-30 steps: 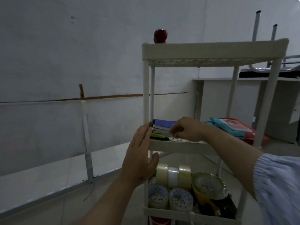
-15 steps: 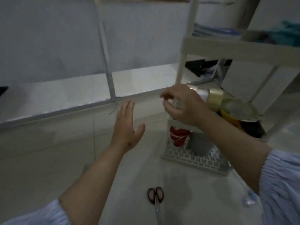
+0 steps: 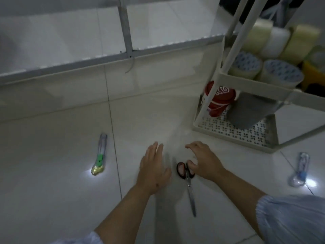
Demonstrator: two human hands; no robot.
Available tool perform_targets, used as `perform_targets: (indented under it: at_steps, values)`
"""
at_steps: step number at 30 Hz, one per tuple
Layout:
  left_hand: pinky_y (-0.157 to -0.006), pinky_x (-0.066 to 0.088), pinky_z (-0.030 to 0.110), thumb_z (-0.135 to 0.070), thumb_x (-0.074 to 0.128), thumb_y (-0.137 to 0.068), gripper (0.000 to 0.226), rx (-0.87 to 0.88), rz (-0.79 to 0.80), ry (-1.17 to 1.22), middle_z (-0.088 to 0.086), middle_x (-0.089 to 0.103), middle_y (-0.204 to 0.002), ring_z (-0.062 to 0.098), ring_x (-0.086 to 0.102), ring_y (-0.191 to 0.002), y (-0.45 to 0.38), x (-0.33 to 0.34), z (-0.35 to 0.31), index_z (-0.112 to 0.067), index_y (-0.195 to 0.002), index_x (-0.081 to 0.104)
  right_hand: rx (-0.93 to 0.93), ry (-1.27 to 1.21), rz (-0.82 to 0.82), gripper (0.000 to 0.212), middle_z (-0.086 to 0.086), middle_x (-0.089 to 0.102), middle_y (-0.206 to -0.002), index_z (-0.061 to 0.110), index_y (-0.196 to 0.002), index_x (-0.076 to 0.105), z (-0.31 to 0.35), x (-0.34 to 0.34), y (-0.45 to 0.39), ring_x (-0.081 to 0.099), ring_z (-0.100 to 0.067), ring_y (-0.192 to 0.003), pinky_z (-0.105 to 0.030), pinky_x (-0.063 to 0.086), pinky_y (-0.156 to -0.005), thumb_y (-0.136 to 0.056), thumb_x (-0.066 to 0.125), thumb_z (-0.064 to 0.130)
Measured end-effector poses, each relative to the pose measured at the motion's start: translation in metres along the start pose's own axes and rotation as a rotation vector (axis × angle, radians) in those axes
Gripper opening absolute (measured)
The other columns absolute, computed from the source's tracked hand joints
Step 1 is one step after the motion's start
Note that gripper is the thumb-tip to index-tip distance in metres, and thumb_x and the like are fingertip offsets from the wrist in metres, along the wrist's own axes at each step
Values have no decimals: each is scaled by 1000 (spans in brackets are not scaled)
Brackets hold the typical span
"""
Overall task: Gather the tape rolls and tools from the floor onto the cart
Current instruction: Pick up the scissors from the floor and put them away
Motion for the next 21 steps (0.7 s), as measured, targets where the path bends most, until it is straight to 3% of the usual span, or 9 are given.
perform_targets:
  at_steps: [4,7,9,11,15,21]
  values:
    - [-116,-3,50,-33,46,-90,83,-9,255,-172,5,-22,-155,22,-19,-143,14,52,5,-13,-145,-12,232,109,55,63,-10,40,-132,14,-133,34,-33,39,30,40,-30,-120,-39,40,-97,-81,57,41]
    - [-114,-2,53,-36,44,-89,84,-15,325,-232,6,-23,-154,24,-20,-142,20,73,9,-11,-144,-15,332,81,70,72,-9,43,-123,13,-127,34,-44,60,50,43,-28,-114,-37,40,-95,-74,61,54]
    - [-114,-3,54,-38,43,-89,85,-6,336,-267,7,-22,-155,24,-20,-142,22,81,11,-11,-144,-15,344,32,68,72,-8,46,-121,12,-127,34,-46,72,58,44,-26,-113,-33,38,-97,-74,63,52]
    - [-113,-5,55,-39,42,-89,84,-3,335,-287,7,-23,-154,25,-22,-142,23,84,13,-11,-144,-15,367,-52,56,65,-9,48,-118,9,-127,37,-46,77,62,45,-25,-113,-30,37,-97,-79,63,44]
    - [-113,-6,56,-39,42,-88,84,-2,323,-334,9,-25,-154,26,-23,-141,23,89,15,-10,-144,-14,349,-66,49,28,-14,57,-108,6,-107,51,-35,79,58,53,-28,-102,-32,40,-84,-88,54,26]
    - [-114,-4,55,-37,43,-88,83,-32,315,-304,7,-23,-154,25,-21,-142,22,84,12,-10,-145,-12,413,-64,33,13,-16,61,-107,6,-94,55,-32,82,51,56,-30,-100,-32,41,-79,-88,49,17]
Point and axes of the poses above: each hand's wrist, its own y-axis away from the middle knuckle, its own x-axis out of the palm, z = x × y, the point moved 8 cm from there along -y, towards the middle knuckle
